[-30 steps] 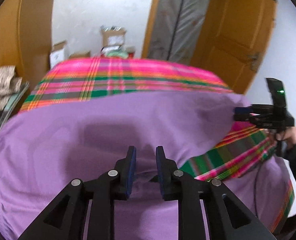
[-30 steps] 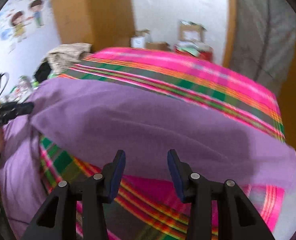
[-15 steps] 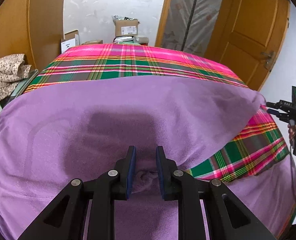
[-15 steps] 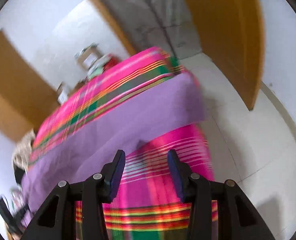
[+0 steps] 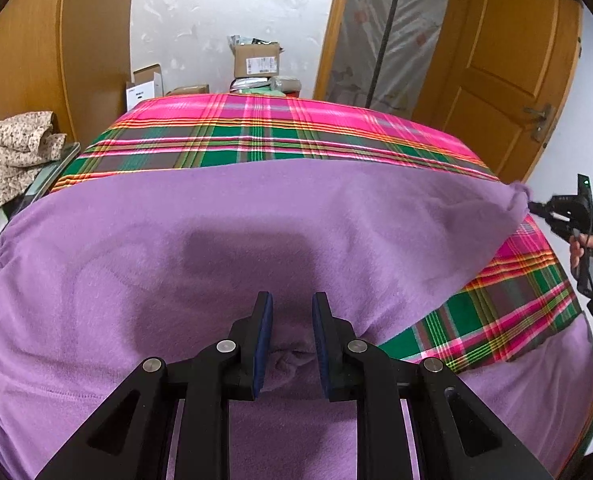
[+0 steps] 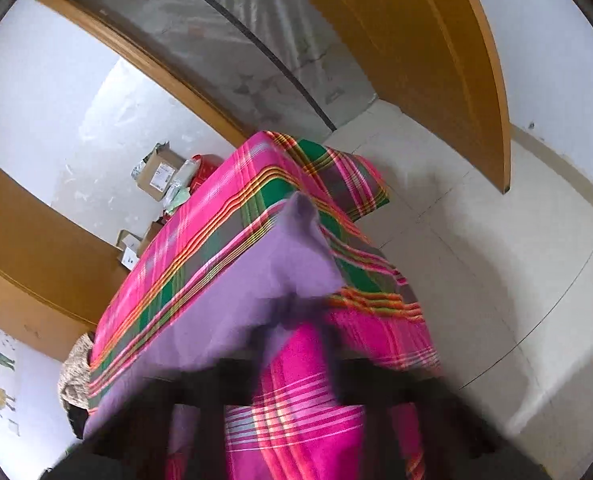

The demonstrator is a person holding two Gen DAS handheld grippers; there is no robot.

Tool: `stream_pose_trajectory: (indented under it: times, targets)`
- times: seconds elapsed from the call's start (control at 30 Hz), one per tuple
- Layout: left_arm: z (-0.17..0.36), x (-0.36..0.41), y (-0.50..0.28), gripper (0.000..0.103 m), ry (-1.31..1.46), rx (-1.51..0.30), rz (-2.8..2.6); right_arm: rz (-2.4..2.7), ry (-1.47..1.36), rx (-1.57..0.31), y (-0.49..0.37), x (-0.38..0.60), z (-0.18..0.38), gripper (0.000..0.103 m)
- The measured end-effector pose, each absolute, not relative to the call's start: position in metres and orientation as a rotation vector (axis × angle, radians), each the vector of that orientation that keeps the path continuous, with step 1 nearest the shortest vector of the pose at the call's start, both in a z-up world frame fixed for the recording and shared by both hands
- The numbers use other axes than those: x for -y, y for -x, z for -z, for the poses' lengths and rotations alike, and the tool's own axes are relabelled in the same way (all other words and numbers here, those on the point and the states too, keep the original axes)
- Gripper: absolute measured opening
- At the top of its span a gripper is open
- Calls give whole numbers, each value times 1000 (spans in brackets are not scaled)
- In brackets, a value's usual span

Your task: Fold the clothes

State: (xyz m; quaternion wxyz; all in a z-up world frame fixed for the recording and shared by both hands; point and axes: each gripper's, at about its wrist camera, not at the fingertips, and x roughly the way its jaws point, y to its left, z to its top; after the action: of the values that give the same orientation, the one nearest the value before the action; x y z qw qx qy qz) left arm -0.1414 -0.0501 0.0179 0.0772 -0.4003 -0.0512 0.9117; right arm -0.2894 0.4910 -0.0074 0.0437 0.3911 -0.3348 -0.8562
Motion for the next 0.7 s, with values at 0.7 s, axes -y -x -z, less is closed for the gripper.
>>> stream_pose_trajectory:
  times: [0.7]
  targets:
    - [-30,64,136,21,1159,199,-2786,2806,-1238,1022,244,-516,2,7]
